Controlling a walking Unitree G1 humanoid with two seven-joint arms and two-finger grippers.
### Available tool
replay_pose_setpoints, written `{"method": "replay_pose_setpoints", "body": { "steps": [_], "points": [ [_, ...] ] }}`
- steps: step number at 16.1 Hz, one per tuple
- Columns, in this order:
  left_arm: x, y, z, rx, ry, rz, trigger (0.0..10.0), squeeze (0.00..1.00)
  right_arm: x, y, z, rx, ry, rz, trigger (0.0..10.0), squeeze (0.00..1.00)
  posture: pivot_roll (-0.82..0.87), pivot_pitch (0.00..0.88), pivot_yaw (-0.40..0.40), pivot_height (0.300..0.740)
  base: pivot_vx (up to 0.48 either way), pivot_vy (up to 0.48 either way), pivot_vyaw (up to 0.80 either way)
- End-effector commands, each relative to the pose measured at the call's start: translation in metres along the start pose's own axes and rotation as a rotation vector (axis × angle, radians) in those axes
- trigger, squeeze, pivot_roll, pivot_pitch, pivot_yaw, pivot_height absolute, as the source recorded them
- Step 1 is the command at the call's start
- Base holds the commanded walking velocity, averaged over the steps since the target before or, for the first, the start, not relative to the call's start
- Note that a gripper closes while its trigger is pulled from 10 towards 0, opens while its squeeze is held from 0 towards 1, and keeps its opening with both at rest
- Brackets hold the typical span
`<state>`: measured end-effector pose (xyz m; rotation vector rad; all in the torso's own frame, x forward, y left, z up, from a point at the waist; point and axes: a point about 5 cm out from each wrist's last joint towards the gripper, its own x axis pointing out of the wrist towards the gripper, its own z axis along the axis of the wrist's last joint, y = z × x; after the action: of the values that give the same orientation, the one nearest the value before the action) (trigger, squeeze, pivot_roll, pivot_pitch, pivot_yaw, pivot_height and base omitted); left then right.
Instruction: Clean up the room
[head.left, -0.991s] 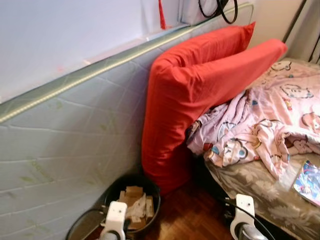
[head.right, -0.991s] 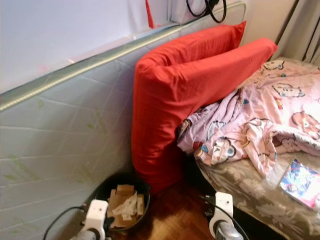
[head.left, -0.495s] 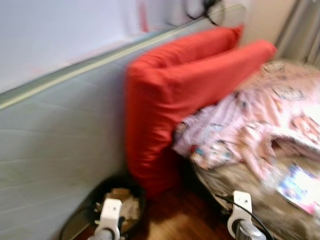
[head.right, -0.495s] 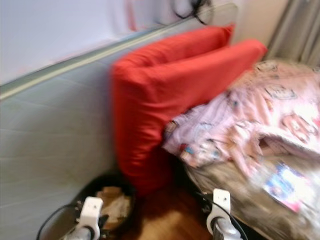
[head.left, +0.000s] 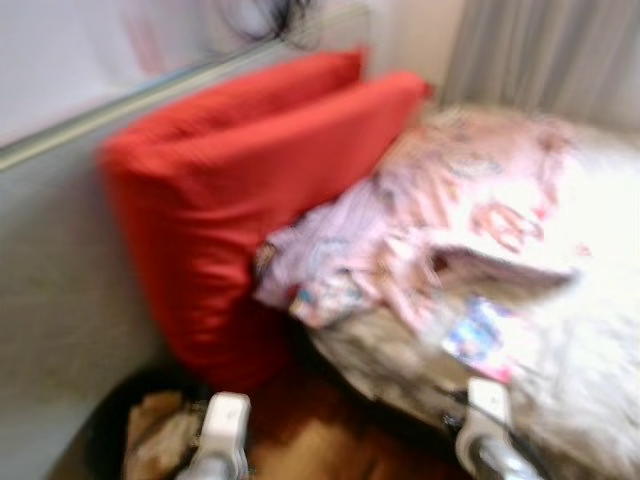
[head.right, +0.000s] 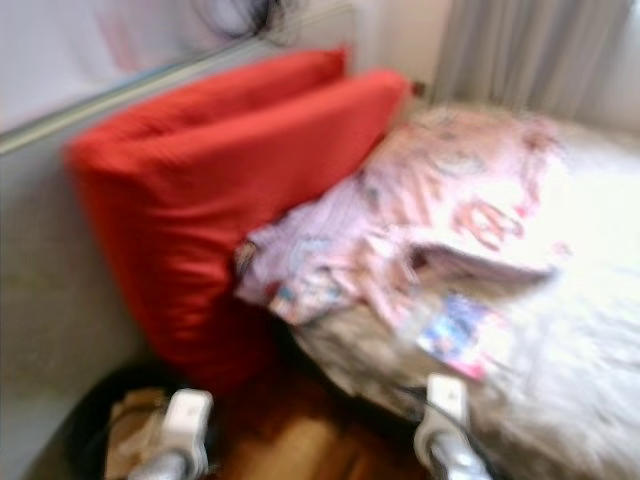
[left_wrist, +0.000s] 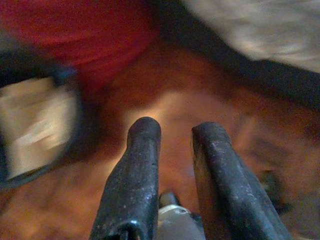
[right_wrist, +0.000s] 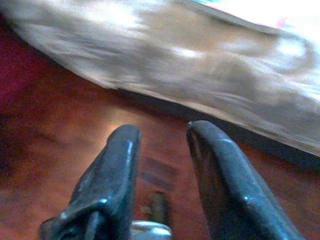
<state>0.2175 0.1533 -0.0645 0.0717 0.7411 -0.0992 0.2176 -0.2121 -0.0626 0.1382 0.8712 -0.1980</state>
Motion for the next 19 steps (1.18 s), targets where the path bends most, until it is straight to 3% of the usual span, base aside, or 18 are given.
{"method": "replay_pose_setpoints", "body": {
  "steps": [1, 5, 14, 19],
  "points": [
    [-0.0008, 0.007, -0.0016, 0.014, 0.01, 0.01, 10.0, 0.0, 0.0005, 0.0058, -0.0005, 0.013, 0.003, 0.011, 10.0, 0.0, -0.06, 0.0, 0.033, 0.74, 0.0, -0.435, -0.78],
    [-0.0007, 0.0075, -0.0011, 0.013, 0.009, 0.01, 10.0, 0.0, 0.0005, 0.0056, -0.0002, 0.011, 0.002, 0.009, 10.0, 0.0, -0.06, 0.0, 0.035, 0.74, 0.0, -0.434, -0.78],
    [-0.0005, 0.0089, -0.0004, 0.014, 0.01, 0.013, 10.0, 0.0, 0.0004, 0.0056, 0.0011, 0.037, -0.021, -0.004, 10.0, 0.0, -0.06, 0.0, 0.036, 0.74, 0.0, -0.406, 0.0],
    [-0.0006, 0.0094, -0.0004, 0.017, 0.011, 0.011, 10.0, 0.0, 0.0004, 0.006, 0.0004, 0.037, -0.017, -0.003, 10.0, 0.0, -0.07, 0.0, 0.038, 0.74, 0.0, -0.406, -0.79]
  ]
}}
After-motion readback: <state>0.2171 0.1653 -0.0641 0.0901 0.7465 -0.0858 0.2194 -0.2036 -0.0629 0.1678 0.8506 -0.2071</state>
